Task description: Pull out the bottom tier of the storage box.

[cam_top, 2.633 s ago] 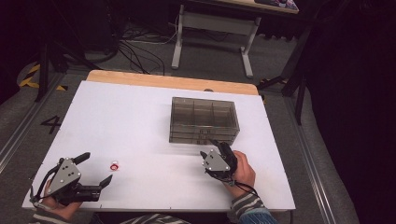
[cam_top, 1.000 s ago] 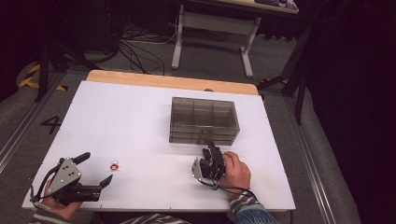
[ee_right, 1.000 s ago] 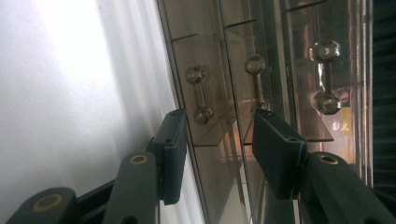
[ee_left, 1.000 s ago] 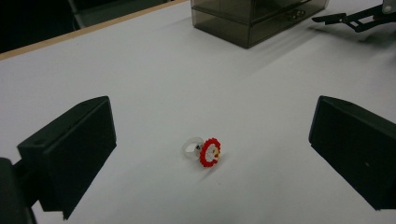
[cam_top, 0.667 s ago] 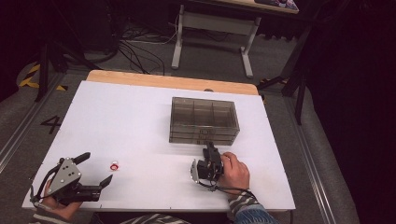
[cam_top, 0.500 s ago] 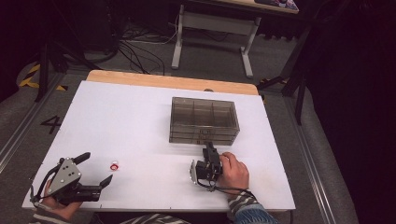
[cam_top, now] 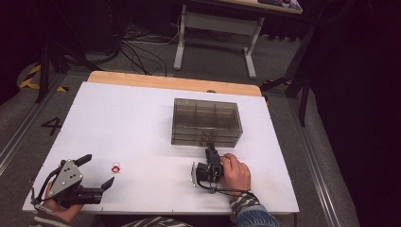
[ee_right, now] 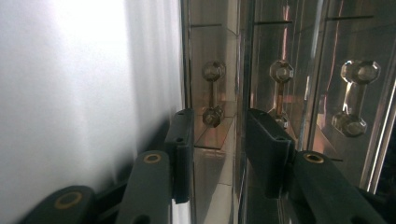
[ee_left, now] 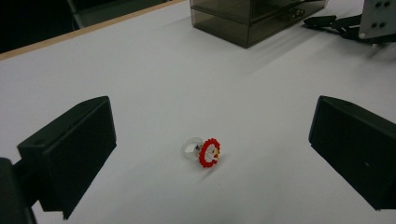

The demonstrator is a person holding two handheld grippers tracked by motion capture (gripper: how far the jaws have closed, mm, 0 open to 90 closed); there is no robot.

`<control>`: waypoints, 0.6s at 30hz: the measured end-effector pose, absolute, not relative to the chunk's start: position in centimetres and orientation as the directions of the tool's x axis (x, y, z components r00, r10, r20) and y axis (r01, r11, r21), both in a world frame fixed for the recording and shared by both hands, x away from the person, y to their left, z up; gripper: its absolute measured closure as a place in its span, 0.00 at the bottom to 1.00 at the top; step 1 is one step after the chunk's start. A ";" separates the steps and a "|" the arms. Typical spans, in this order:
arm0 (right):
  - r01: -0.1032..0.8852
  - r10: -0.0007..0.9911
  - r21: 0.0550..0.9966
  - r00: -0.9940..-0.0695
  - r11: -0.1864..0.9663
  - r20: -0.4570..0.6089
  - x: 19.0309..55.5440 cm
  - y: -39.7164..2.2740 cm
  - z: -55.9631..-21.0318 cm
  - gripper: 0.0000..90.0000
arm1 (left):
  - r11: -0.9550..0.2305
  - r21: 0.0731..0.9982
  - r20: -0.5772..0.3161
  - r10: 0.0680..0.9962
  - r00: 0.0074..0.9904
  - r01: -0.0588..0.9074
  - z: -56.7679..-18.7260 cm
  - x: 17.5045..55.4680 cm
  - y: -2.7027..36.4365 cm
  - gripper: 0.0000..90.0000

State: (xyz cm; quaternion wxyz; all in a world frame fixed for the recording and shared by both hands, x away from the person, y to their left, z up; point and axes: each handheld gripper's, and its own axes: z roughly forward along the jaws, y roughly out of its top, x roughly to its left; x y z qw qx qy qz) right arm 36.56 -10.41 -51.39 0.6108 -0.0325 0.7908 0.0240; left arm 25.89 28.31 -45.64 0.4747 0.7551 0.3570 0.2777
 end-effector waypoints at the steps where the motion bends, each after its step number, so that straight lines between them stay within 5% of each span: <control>1: -0.072 -0.004 0.015 -0.248 0.997 -0.969 36.6 -10.4 -51.6 0.71 | -0.294 0.915 0.081 0.802 0.591 0.274 -45.6 25.9 28.3 0.01; 18: -0.067 -0.034 -0.019 -0.236 0.998 -0.971 37.1 -10.2 -52.1 0.81 | -0.298 0.914 0.081 0.799 0.596 0.274 -45.6 26.1 28.2 0.01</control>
